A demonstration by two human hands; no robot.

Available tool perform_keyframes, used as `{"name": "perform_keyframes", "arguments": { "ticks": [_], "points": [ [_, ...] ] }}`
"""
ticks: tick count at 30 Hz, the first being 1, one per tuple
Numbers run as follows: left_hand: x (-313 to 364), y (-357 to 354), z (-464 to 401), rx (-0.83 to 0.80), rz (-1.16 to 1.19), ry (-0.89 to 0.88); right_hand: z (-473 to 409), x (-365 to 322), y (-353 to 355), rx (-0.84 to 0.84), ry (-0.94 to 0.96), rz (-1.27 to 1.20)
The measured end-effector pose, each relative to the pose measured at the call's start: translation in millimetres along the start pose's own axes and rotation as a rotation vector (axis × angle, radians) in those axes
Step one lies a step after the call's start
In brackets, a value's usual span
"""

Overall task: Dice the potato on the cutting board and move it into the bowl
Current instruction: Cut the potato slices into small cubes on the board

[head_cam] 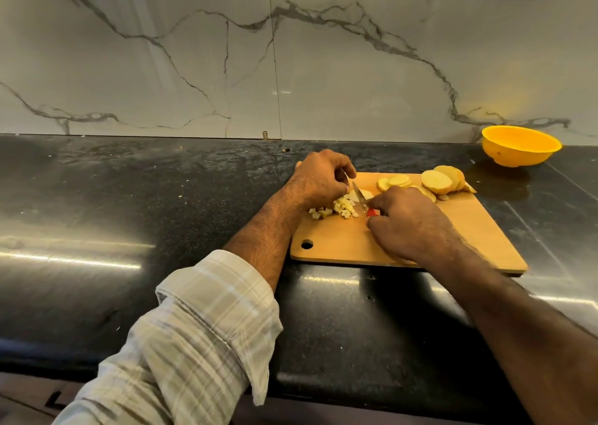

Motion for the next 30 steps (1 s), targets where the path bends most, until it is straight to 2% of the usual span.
{"name": "perform_keyframes", "arguments": {
  "ticks": [9, 18, 22, 24, 30],
  "points": [
    [-1, -13, -8, 0.027, 0.022, 0.109, -9, -10, -7, 0.013, 0.022, 0.057],
    [5, -8, -1, 0.060, -0.048, 0.152, 5, -3, 3, -0.103, 0.036, 0.047],
    [2, -2, 1, 0.027, 0.051, 0.078, 10, 17, 23, 0.035, 0.006, 0.005],
    [-1, 5, 2, 0.070, 0.080, 0.053, 7, 22, 22, 0.034, -0.044, 0.040],
    [-17, 10, -1, 0.079, -0.071, 0.145, -3, 32, 7, -0.019, -0.069, -0.108]
  ]
}}
Point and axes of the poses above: each hand's wrist, its own z-axis away from the middle knuckle, its own y-axis out of the back of the hand, x = y × z, the point moved 5 cm from there along -z, towards the middle knuckle, and after that the axes turned 1 degree about z, right-handed, at the moved point
